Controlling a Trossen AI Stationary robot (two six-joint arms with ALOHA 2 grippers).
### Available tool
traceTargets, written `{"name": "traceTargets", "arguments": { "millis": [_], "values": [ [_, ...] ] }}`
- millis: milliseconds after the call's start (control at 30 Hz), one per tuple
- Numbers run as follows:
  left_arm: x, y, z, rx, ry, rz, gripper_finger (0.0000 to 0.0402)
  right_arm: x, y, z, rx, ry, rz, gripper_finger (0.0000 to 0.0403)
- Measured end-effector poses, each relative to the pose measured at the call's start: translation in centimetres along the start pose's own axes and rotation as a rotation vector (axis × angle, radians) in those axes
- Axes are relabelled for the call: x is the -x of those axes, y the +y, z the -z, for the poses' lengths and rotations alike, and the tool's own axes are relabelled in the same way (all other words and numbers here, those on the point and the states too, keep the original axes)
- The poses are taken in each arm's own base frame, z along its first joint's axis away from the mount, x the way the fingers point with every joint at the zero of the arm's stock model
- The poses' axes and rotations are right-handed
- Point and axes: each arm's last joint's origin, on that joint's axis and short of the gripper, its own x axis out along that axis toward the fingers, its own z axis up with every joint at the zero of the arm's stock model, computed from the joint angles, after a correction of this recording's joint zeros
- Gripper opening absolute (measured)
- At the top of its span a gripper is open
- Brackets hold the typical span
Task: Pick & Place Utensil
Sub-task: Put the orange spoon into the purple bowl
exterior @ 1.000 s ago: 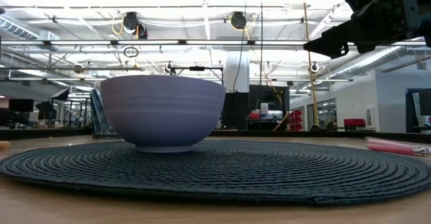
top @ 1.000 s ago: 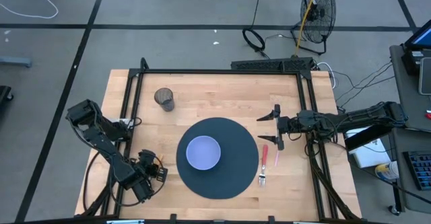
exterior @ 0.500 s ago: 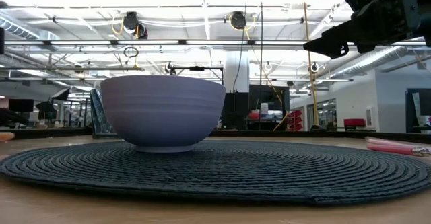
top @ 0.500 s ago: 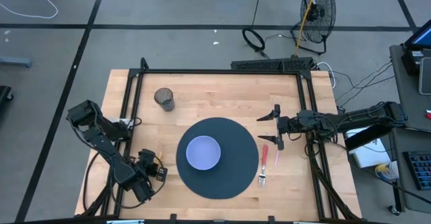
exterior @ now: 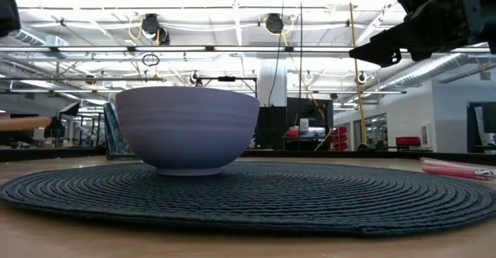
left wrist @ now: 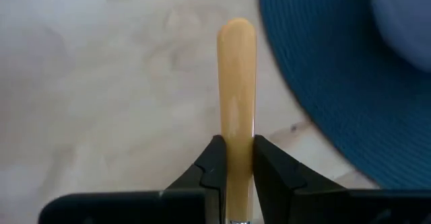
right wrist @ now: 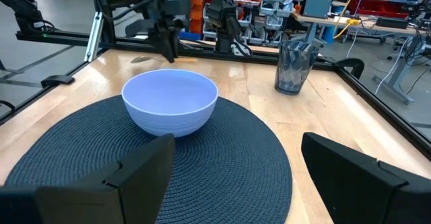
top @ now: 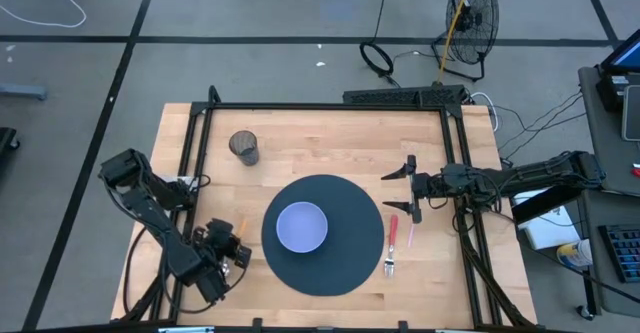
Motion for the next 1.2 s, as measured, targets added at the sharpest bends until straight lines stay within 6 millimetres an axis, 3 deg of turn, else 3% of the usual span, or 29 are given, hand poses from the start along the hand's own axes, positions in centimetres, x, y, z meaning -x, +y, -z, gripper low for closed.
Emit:
{"name": "traceTargets", "arguments": {
  "millis": [200, 467, 633, 933, 1200],
  "values": [
    [1.8, -0.5, -1.3, -0.042, -0.147, 0.024, 0.0049, 0.0, 0.0, 0.0, 0.000, -0.005, 0.001, 0.0318],
    [3.4, -1.6, -3.0, -0.107, -0.510, 0.251, 0.0048, 0.0, 0.0, -0.3, -0.002, -0.030, 0.002, 0.0318],
    [3.5, -2.4, -4.1, -0.151, -0.729, 0.368, 0.0048, 0.0, 0.0, -0.6, -0.004, -0.067, 0.005, 0.0318],
    [2.8, -3.6, -6.2, -0.174, -0.960, 0.400, 0.0048, 0.0, 0.0, -0.7, -0.049, -0.071, 0.003, 0.0318],
    [2.0, -4.3, -7.5, -0.163, -0.997, 0.340, 0.0048, 0.0, -0.1, -0.9, -0.058, -0.094, 0.004, 0.0318]
  ]
}}
